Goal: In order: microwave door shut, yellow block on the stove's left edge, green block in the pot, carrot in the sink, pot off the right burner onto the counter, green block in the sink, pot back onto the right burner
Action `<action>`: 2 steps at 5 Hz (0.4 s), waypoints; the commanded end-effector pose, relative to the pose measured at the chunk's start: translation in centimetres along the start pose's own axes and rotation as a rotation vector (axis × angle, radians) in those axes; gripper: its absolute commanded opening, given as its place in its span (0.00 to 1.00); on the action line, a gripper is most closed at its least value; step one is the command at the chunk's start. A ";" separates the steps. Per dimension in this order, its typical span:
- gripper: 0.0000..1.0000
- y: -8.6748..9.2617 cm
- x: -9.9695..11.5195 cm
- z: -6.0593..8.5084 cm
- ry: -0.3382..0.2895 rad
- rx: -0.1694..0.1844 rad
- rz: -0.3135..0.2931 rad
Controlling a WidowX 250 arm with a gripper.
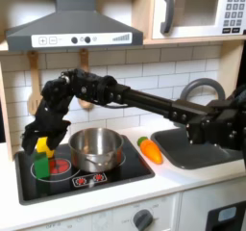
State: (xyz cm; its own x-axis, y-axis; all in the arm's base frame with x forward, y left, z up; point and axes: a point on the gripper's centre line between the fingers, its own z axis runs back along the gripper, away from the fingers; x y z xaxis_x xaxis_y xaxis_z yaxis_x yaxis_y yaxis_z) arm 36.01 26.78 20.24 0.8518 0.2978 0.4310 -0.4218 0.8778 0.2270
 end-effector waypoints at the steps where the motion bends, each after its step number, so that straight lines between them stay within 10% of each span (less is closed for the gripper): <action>1: 1.00 -0.1 0.1 0.5 0.009 -0.036 -0.020; 2: 1.00 -0.5 -0.3 0.3 0.024 -0.043 -0.024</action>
State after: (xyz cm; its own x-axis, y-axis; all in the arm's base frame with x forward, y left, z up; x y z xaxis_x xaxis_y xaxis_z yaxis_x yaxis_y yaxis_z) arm 35.93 26.12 20.25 0.8708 0.2817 0.4029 -0.3844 0.9011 0.2008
